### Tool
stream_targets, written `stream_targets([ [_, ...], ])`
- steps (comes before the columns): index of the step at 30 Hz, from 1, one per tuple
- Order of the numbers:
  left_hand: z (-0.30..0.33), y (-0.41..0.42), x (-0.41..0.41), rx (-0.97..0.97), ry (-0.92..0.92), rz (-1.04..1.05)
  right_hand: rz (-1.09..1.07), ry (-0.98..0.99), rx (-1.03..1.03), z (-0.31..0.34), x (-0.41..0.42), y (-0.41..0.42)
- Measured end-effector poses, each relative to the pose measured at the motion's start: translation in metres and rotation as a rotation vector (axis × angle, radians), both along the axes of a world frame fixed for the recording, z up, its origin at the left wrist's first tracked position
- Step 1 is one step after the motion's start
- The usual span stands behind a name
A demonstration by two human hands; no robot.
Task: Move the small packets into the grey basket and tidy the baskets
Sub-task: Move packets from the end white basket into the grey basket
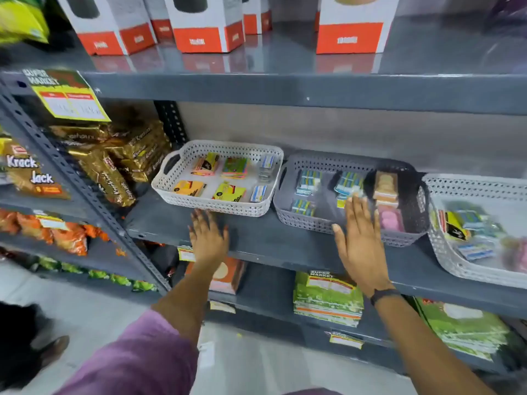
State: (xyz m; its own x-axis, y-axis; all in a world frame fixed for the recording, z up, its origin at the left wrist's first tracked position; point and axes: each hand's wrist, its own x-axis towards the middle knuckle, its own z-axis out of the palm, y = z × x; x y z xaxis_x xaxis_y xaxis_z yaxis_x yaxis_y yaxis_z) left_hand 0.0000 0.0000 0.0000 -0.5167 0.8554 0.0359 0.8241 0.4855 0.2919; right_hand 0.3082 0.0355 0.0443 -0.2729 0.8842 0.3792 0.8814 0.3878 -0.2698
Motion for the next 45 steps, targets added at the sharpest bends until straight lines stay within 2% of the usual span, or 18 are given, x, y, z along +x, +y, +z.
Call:
stream_targets([
  [5, -0.003, 0.024, 0.005, -0.142, -0.049, 0.083, 0.01, -0.03, 0.013, -0.001, 0.024, 0.018],
  [9, -0.013, 0.029, 0.009, -0.136, 0.061, 0.143, 0.001, 0.04, -0.011, 0.007, 0.047, 0.025],
  [13, -0.02, 0.032, 0.008, -0.111, 0.097, 0.145, -0.177, 0.184, -0.004, 0.015, 0.09, 0.042],
  [15, -0.022, 0.033, 0.007, -0.08, 0.114, 0.141, -0.345, 0.146, 0.009, 0.017, 0.119, 0.052],
  [17, -0.023, 0.032, 0.006, -0.086, 0.116, 0.139, -0.52, 0.063, -0.108, 0.015, 0.147, 0.059],
  [20, -0.024, 0.032, 0.007, -0.077, 0.125, 0.13, -0.649, -0.053, -0.497, 0.002, 0.181, 0.067],
  [22, -0.023, 0.031, 0.006, -0.072, 0.12, 0.126, -0.613, -0.088, -0.645, 0.0, 0.194, 0.072],
  [24, -0.024, 0.031, 0.006, -0.081, 0.124, 0.118, -0.525, -0.099, -0.703, 0.006, 0.202, 0.08],
  [27, -0.022, 0.031, 0.007, -0.091, 0.125, 0.114, -0.414, -0.219, -0.794, 0.013, 0.21, 0.088],
  [31, -0.017, 0.03, 0.01, -0.111, 0.109, 0.115, -0.423, -0.313, -0.675, 0.01, 0.212, 0.085],
  [36, -0.01, 0.028, 0.013, -0.145, 0.09, 0.123, -0.613, -0.05, -0.401, 0.052, 0.192, 0.076],
  [38, -0.008, 0.027, 0.015, -0.155, 0.079, 0.121, -0.497, 0.063, -0.273, 0.08, 0.162, 0.07],
  [40, -0.007, 0.026, 0.014, -0.156, 0.077, 0.109, -0.272, 0.145, -0.193, 0.106, 0.121, 0.067],
  [42, -0.007, 0.025, 0.012, -0.162, 0.071, 0.089, -0.051, 0.205, -0.23, 0.119, 0.069, 0.068],
  [45, -0.006, 0.024, 0.009, -0.182, 0.058, 0.053, 0.195, 0.161, -0.324, 0.114, -0.02, 0.078],
])
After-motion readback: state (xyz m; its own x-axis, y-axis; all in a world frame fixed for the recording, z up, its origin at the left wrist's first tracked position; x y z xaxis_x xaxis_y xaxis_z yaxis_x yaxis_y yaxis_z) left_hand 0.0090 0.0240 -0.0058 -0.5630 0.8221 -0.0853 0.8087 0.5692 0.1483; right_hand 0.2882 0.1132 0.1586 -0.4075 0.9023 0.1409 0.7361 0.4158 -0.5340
